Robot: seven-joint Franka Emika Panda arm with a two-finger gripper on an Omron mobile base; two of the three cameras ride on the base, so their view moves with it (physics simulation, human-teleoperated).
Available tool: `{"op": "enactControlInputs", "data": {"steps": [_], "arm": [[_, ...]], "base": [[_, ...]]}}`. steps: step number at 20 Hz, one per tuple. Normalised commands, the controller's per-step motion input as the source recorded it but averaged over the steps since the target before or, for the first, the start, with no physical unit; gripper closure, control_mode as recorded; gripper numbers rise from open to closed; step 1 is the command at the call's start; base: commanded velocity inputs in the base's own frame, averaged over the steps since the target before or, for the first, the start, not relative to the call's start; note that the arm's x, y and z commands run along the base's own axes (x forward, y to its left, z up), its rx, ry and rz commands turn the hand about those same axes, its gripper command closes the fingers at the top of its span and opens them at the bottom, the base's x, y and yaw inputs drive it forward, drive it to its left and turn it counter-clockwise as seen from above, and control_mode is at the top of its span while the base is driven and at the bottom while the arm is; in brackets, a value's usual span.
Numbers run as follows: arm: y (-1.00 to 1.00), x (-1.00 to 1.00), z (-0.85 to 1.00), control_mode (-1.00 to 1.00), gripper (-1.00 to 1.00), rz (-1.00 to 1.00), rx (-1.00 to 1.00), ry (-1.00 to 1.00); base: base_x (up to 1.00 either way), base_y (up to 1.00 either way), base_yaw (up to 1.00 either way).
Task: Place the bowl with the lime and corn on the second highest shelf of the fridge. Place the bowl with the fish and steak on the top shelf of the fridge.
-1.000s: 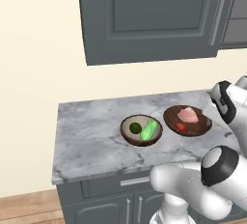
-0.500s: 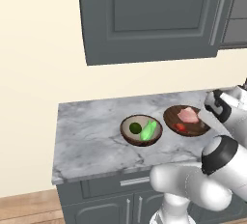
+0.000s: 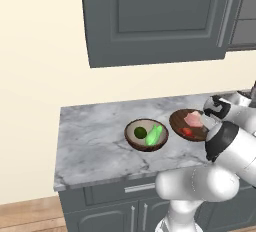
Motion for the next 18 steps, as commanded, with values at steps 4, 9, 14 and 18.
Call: {"op": "enactControlInputs", "data": {"steps": [4,9,14,18], "arm": [[0.0,0.34,-0.41,-1.0,-1.0,-0.05,0.0,0.0],[-0.04,0.3,-0.33,-1.0,-1.0,-0.05,0.0,0.0],[-0.01,0.12,-0.09,-1.0,1.0,-0.02,0.0,0.0],[0.0,-0.11,0.11,-1.0,1.0,0.0,0.0,-0.08]], "base": [[0.0,0.0,0.0],[0.0,0.0,0.0],[0.0,0.0,0.0],[0.0,0.0,0.0]]}}
